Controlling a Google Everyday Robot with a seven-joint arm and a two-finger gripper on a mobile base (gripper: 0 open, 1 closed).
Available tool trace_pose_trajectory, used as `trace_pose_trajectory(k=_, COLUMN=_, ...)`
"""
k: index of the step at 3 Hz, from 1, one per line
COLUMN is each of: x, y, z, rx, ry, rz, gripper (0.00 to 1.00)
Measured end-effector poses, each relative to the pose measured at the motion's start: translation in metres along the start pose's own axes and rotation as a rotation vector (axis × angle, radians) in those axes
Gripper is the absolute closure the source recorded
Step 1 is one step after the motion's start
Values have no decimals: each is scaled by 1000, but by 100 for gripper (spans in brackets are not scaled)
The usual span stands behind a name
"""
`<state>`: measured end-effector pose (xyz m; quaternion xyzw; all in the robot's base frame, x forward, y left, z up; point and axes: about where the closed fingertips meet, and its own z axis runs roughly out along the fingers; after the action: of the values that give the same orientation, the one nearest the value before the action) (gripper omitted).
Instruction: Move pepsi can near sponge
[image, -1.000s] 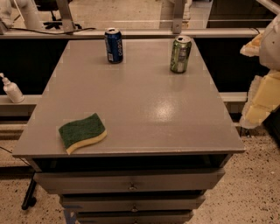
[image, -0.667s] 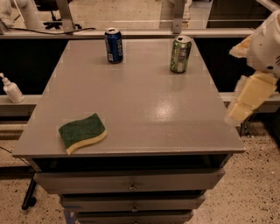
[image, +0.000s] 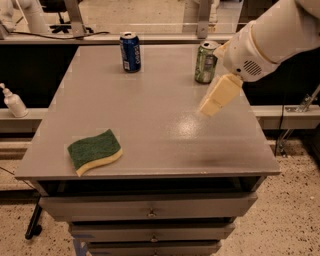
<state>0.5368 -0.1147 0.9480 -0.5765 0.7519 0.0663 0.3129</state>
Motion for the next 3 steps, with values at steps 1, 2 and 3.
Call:
trace_pose_trajectory(k=1, x=-52, y=-20, z=39, rx=44, ry=-138, rz=49, gripper=0)
trace_pose_trajectory(k=2, x=-52, y=-19, z=39, rx=44, ry=-138, rz=49, gripper=0)
trace_pose_trajectory(k=3, x=-55, y=-23, z=54, rx=61, ry=-176, rz=79, gripper=0)
